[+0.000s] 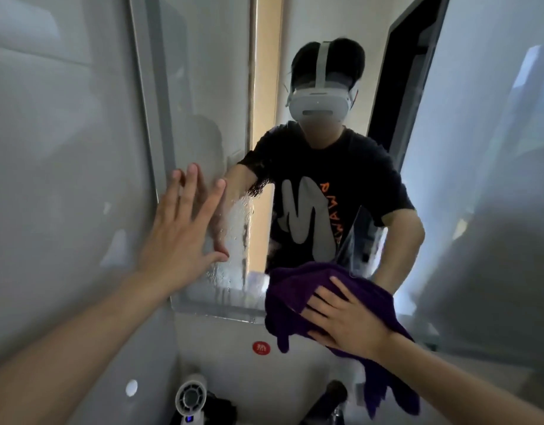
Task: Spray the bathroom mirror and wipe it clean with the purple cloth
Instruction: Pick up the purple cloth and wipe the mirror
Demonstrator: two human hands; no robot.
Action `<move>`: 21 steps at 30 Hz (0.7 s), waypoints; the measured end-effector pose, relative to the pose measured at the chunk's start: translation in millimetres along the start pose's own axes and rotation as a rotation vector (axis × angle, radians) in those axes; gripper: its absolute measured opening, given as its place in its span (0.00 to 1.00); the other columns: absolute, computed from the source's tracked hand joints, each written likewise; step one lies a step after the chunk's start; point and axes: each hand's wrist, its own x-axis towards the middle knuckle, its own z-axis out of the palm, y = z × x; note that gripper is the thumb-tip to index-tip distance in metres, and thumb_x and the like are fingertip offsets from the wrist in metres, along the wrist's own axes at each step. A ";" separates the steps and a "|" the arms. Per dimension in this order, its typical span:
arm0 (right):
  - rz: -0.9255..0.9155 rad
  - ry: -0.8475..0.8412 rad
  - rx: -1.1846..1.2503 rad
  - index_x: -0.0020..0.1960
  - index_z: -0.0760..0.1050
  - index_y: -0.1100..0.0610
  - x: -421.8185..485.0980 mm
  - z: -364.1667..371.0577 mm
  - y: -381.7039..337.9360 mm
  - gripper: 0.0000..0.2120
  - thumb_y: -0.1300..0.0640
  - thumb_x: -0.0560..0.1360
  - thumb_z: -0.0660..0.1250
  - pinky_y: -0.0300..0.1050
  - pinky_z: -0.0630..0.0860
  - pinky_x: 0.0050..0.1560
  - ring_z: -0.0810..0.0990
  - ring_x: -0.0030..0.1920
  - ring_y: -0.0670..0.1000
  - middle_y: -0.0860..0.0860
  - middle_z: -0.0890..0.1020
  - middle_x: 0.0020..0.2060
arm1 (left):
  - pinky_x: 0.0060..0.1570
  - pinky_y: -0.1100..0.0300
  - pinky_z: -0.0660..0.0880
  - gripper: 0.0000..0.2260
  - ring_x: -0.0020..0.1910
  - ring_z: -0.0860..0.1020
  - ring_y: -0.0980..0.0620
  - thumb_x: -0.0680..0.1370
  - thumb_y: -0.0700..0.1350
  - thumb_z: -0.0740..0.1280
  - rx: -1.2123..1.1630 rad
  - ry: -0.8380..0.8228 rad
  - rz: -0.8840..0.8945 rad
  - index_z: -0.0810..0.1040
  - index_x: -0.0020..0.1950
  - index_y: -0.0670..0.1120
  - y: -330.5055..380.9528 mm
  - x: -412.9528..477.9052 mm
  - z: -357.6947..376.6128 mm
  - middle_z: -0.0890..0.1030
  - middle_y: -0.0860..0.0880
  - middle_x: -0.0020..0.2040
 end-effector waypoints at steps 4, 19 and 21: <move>0.019 -0.019 0.026 0.67 0.75 0.49 -48.7 0.6 36.3 0.22 0.42 0.77 0.61 0.55 0.41 0.80 0.70 0.64 0.54 0.48 0.84 0.58 | 0.76 0.36 0.48 0.61 0.78 0.32 0.38 0.62 0.66 0.75 -0.014 -0.006 0.010 0.35 0.80 0.56 0.7 -1.8 -0.2 0.30 0.42 0.79; 0.705 0.391 0.253 0.82 0.54 0.51 149.5 -155.9 74.4 0.37 0.37 0.78 0.59 0.65 0.36 0.77 0.59 0.78 0.63 0.57 0.66 0.77 | 0.78 0.49 0.49 0.34 0.80 0.47 0.46 0.81 0.51 0.62 -0.242 0.048 -0.062 0.47 0.81 0.49 -20.2 -36.6 -48.8 0.43 0.47 0.82; 0.466 0.352 0.291 0.80 0.61 0.51 171.0 -138.0 27.2 0.37 0.39 0.76 0.65 0.62 0.33 0.77 0.61 0.75 0.60 0.55 0.71 0.74 | 0.78 0.51 0.50 0.33 0.80 0.48 0.46 0.80 0.46 0.62 -0.231 0.069 -0.031 0.48 0.81 0.47 -23.0 -44.3 -49.4 0.45 0.46 0.82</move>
